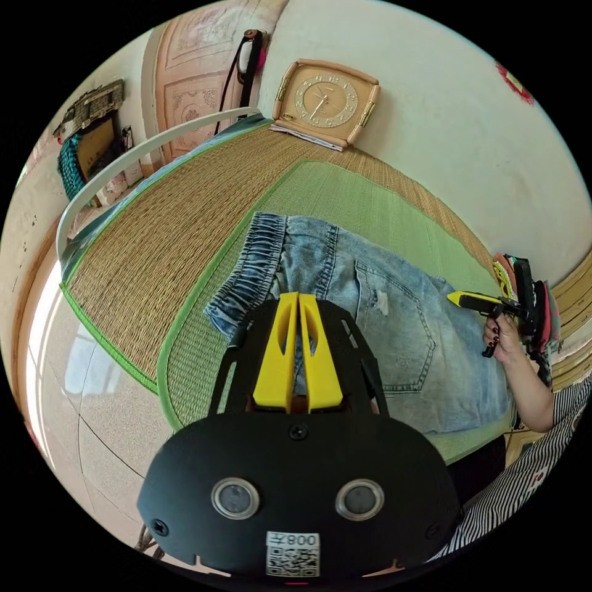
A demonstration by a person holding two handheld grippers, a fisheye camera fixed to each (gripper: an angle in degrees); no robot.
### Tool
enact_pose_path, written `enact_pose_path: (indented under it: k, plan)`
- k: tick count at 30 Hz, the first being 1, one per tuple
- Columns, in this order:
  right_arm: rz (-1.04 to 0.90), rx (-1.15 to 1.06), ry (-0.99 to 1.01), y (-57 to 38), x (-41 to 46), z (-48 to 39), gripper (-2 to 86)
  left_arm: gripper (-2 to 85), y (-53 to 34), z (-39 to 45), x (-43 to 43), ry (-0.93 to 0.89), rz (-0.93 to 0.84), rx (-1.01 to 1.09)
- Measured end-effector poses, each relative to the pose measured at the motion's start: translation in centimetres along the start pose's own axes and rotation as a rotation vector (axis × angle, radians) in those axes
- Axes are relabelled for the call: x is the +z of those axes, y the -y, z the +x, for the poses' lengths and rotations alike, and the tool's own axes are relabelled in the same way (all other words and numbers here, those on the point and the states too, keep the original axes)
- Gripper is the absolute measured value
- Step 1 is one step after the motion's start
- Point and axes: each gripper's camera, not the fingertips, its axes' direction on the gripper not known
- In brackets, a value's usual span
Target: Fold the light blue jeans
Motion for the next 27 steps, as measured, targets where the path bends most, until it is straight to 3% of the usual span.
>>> enact_pose_path:
  k: [5,10,16,20,23,27]
  plan:
    - [-0.101,-0.077,0.074,-2.8,-1.7,-7.6,0.1,0.2,-3.7,2.5,0.1,-0.015,-0.005,0.024]
    - [-0.296,-0.129,-0.006,-5.3,2.1,-13.3,0.1,0.1,-5.7,2.8,3.9,0.054,-0.113,0.017]
    - [-0.255,-0.058,0.018,-2.7,0.1,-13.7,0.2,0.1,-6.4,2.7,6.1,-0.032,-0.101,-0.101]
    - [-0.200,-0.094,-0.025,-1.1,-4.3,-17.1,0.1,0.1,-7.7,8.1,6.3,-0.175,-0.056,0.033]
    - [-0.235,-0.076,-0.057,-1.6,-5.1,-18.5,0.1,0.1,-9.5,13.2,8.7,-0.262,-0.133,0.151]
    - [-0.225,-0.042,-0.108,-1.5,-5.9,-19.0,0.1,0.1,-11.7,16.7,13.0,-0.230,-0.244,0.216]
